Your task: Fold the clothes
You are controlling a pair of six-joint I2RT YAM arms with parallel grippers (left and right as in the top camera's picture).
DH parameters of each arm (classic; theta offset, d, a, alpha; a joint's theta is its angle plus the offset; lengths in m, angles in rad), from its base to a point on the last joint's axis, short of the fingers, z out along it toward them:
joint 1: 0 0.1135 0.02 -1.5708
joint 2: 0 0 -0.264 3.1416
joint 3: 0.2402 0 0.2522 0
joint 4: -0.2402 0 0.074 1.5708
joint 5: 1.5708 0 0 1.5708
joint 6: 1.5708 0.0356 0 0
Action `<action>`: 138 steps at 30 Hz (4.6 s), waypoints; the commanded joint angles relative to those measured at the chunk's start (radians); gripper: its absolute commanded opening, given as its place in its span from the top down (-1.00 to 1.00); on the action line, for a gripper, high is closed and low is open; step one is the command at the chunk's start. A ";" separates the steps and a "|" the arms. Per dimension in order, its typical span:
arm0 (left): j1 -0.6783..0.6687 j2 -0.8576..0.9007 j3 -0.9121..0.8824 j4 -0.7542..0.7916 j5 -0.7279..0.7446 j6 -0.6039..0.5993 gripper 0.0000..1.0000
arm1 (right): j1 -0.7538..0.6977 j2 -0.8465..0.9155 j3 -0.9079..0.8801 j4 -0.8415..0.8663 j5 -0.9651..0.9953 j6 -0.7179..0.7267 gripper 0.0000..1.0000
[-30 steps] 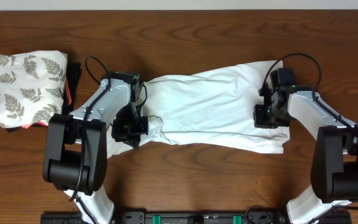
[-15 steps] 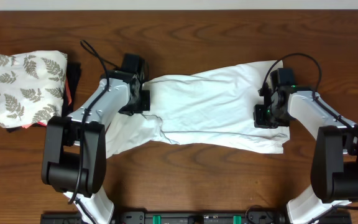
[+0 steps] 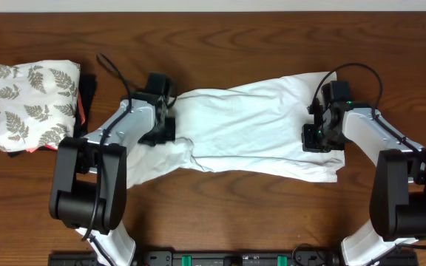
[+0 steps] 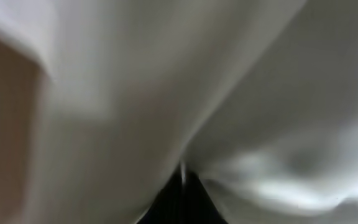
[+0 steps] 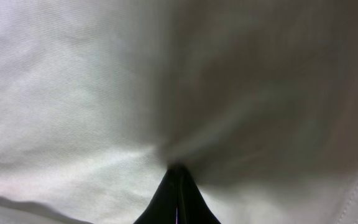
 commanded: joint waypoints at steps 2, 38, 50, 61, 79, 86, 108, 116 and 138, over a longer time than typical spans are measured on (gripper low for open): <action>-0.002 0.006 -0.032 -0.100 -0.004 -0.085 0.88 | 0.008 0.016 -0.003 0.006 0.006 0.002 0.98; -0.002 0.006 -0.035 0.149 0.167 0.003 0.88 | 0.008 0.016 -0.003 -0.208 0.008 0.100 0.97; -0.001 -0.078 0.087 0.055 0.167 0.046 0.86 | 0.008 -0.008 0.032 -0.169 0.008 0.104 0.97; 0.037 -0.286 0.133 0.155 -0.166 0.044 -0.06 | -0.001 -0.068 0.288 -0.001 0.008 -0.026 -0.03; 0.249 -0.058 0.133 0.189 0.008 -0.143 -0.18 | -0.047 0.196 0.288 0.320 0.056 -0.061 -0.14; 0.249 -0.050 0.133 0.201 -0.020 -0.142 -0.18 | -0.046 0.307 0.288 0.310 0.041 -0.058 -0.11; 0.249 0.079 0.132 0.249 0.159 -0.211 -0.30 | -0.148 0.335 0.288 0.126 0.158 -0.021 0.14; 0.249 0.079 0.132 0.365 0.330 -0.214 -0.29 | -0.148 0.335 0.287 0.125 0.135 -0.021 0.16; 0.248 0.079 0.132 0.293 0.246 -0.238 -0.28 | -0.148 0.335 0.287 0.116 0.136 -0.022 0.17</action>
